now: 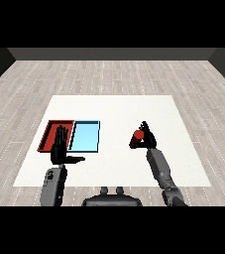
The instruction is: Pick the red can and put it in the red box
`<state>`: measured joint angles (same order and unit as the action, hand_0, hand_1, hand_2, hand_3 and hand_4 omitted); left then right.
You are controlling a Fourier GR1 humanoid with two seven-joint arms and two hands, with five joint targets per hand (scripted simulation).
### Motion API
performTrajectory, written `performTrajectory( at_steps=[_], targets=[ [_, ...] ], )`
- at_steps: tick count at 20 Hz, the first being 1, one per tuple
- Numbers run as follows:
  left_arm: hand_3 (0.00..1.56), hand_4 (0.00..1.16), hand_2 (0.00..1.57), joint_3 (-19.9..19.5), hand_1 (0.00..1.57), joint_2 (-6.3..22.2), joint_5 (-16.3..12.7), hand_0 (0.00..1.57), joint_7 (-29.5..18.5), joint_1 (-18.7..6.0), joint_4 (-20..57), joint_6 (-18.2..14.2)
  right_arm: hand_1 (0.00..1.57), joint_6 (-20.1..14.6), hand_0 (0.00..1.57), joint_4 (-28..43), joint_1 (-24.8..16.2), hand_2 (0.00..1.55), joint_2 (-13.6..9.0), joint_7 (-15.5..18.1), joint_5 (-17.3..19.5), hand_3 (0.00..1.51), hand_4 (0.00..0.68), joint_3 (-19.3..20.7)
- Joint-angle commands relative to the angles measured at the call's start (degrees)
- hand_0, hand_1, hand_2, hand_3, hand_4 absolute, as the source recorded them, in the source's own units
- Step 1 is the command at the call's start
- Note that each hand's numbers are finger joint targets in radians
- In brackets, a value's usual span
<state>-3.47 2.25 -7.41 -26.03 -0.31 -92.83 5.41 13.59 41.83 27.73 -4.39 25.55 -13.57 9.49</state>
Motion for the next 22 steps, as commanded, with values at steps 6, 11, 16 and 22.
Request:
performTrajectory(
  at_steps=[6, 11, 16, 22],
  targets=[
    [0.00, 0.00, 0.00, 1.08, 0.00, -1.19, 0.33, 0.00, 4.64, -1.35, -3.08, -2.56, 0.00, 1.41, 0.00, -6.43, 3.49, 0.00, -0.10, 2.32, 0.21, 0.00, 0.000, 0.10],
    [0.00, 0.00, 0.00, 0.02, 0.00, -0.63, -0.28, 0.00, -1.90, 1.43, 0.69, 0.49, 0.00, -0.01, 0.00, 2.32, -1.11, 0.00, 0.61, -1.85, -0.10, 0.00, 0.000, -1.96],
    [0.00, 0.00, 0.00, 0.40, 0.00, -1.05, 0.33, 0.00, 2.23, -0.01, -2.40, -1.87, 0.00, -3.32, 0.00, -2.91, 3.37, 0.00, 2.84, 0.28, 1.05, 0.00, 0.000, -1.83],
    [0.00, 0.00, 0.00, 0.81, 0.00, -0.70, 0.19, 0.00, 1.02, 0.93, -2.92, -0.44, 0.00, -2.42, 0.00, -8.93, 5.55, 0.00, 1.74, 3.12, 2.50, 0.00, 0.000, -1.64]
  ],
)
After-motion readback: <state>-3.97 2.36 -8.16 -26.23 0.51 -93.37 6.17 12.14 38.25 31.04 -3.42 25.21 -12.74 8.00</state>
